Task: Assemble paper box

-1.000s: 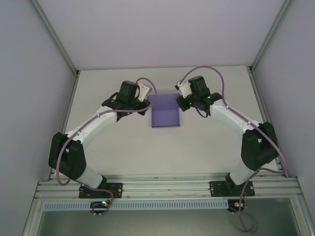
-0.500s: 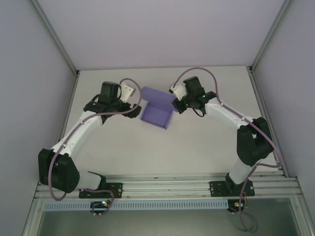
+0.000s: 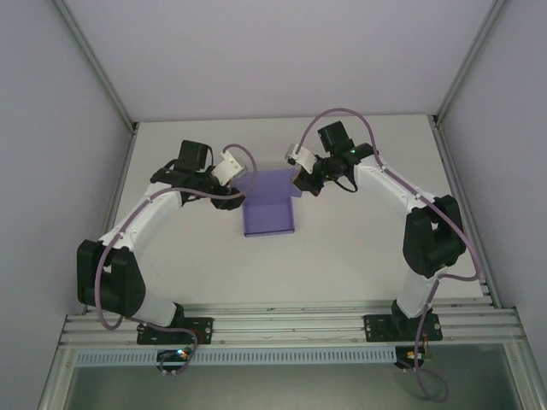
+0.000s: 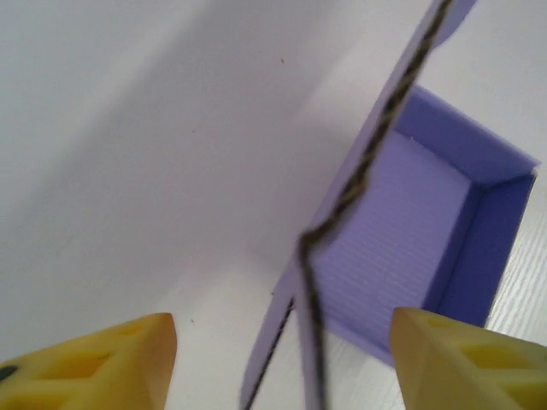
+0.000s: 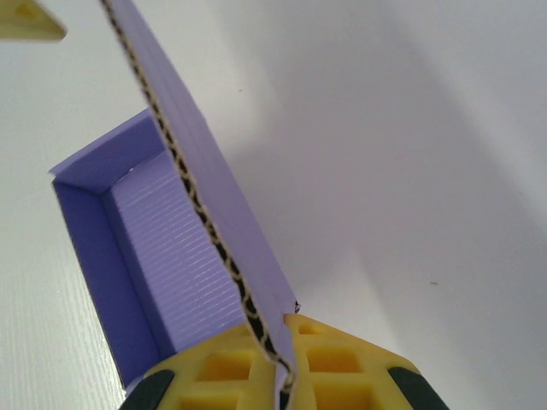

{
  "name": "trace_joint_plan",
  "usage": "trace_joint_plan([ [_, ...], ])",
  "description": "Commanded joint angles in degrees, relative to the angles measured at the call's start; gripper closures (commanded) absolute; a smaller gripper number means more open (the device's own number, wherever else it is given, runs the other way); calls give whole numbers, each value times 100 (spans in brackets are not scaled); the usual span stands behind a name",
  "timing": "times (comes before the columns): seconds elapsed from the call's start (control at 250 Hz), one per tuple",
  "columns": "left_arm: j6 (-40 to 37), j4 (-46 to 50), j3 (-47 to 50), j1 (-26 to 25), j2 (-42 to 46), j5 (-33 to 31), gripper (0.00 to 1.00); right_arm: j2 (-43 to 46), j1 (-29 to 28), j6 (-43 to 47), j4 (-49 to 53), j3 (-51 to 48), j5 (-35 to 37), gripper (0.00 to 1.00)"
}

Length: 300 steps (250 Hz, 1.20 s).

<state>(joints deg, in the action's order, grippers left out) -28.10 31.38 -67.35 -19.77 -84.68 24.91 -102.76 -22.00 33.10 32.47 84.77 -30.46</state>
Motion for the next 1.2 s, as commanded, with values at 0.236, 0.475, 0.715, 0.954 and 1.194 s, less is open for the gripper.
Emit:
trace_joint_plan([
  [0.236, -26, 107, -313, 34, -133, 188, 85, -26, 4, 297, 551, 222, -110, 97],
  [0.475, 10, 237, -323, 10, -252, 507, 98, 2, 4, 25, 278, 180, -39, 96],
  [0.715, 1075, -420, -217, -124, -286, 83, 100, 36, -87, -1238, -87, 199, 686, 97],
  [0.954, 3632, -1864, 385, -929, -245, -1906, 100, 352, -683, -4232, -1560, -470, 3260, 95],
  [1.194, 5427, -2353, 235, -1589, -751, -3020, 100, 288, -1075, -5745, -2632, -920, 4320, 98],
])
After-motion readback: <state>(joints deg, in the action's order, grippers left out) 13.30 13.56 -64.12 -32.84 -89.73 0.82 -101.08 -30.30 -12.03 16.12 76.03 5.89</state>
